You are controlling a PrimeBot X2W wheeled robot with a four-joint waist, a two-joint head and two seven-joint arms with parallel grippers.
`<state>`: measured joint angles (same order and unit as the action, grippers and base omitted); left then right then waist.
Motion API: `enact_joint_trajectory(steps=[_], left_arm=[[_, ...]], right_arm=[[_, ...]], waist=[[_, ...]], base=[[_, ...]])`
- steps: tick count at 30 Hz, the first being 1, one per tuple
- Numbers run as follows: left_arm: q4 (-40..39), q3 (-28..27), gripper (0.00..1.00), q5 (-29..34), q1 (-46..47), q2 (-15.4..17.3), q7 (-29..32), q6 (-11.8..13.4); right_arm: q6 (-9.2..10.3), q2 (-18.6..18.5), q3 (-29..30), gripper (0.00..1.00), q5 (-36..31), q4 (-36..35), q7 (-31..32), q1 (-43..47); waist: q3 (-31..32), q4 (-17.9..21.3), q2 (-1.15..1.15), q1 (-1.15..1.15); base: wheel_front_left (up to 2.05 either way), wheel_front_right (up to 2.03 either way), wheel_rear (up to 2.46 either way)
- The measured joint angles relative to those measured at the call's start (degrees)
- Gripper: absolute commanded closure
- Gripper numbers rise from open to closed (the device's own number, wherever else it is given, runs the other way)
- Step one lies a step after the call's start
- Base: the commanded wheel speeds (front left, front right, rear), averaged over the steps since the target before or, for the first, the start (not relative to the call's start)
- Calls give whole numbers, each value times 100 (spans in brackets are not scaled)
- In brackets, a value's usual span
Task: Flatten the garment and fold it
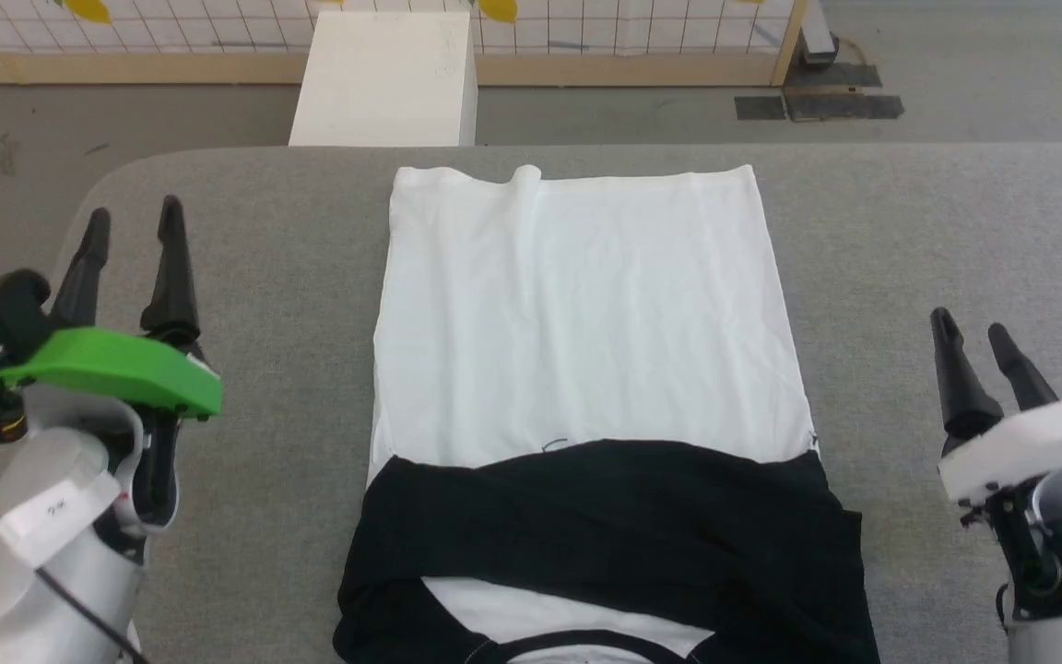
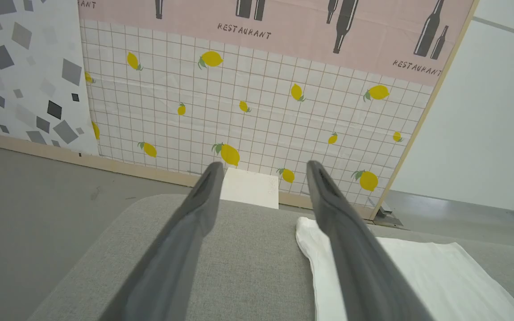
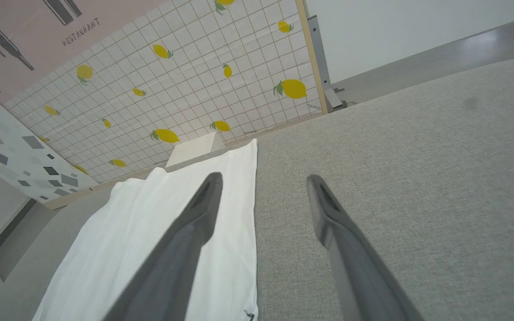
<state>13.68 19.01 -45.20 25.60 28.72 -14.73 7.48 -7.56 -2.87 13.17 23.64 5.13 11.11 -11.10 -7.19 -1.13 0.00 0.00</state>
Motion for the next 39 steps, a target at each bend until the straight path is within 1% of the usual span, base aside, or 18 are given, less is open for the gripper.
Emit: enact_joint_trajectory(steps=[5, 10, 13, 18, 21, 24, 26, 28, 34, 39], left_arm=[[-502, -471, 0, 380, -510, -132, 1, -41], [-909, -743, 0, 569, -733, -172, 0, -158], [-1132, -892, 0, 630, -742, -223, 0, -212], [-1558, -1189, 0, 751, -741, -546, 0, -241], [-1733, -1324, 0, 821, -745, -778, 0, -325], [-1833, -1438, 0, 902, -760, -979, 0, -441], [-1864, -1506, 0, 967, -765, -1073, 0, -505], [-1892, -1592, 0, 1065, -765, -1166, 0, -591], [-1863, -1747, 0, 1183, -765, -1339, 0, -786], [-1777, -1811, 0, 1243, -762, -1464, 0, -927]], right_arm=[[0, -2, 43, 0, -409, 344, 403, -688], [0, -48, 44, 0, -1138, 831, 1081, -1984], [0, -202, -19, 0, -1560, 1202, 1622, -2809], [0, -456, -55, 0, -2135, 1770, 2431, -4013], [0, -522, 57, 0, -2462, 2012, 2896, -4604], [0, -654, -59, 0, -2791, 2182, 3285, -4959], [0, -702, -160, 0, -2886, 2291, 3529, -5130], [0, -767, -419, 0, -3005, 2408, 3750, -5269], [-1, -809, -680, 0, -3048, 2627, 4192, -5384], [0, -973, -850, 0, -3212, 2575, 4408, -5594]], waist=[[-191, -18, 0, 0], [-529, -54, 0, 0], [-798, -99, 0, 0], [-1314, -220, 0, 0], [-1668, -333, 0, 1], [-1988, -461, 0, 1], [-2184, -550, 0, 1], [-2391, -653, 0, 1], [-2841, -953, 0, 1], [-3062, -1156, 0, 1]], base=[[0, 0, 0], [0, 0, 0], [0, 0, 0], [0, 0, 0], [0, 0, 0], [0, 0, 0], [0, 0, 0], [0, 0, 0], [0, 0, 0], [0, 0, 0]])
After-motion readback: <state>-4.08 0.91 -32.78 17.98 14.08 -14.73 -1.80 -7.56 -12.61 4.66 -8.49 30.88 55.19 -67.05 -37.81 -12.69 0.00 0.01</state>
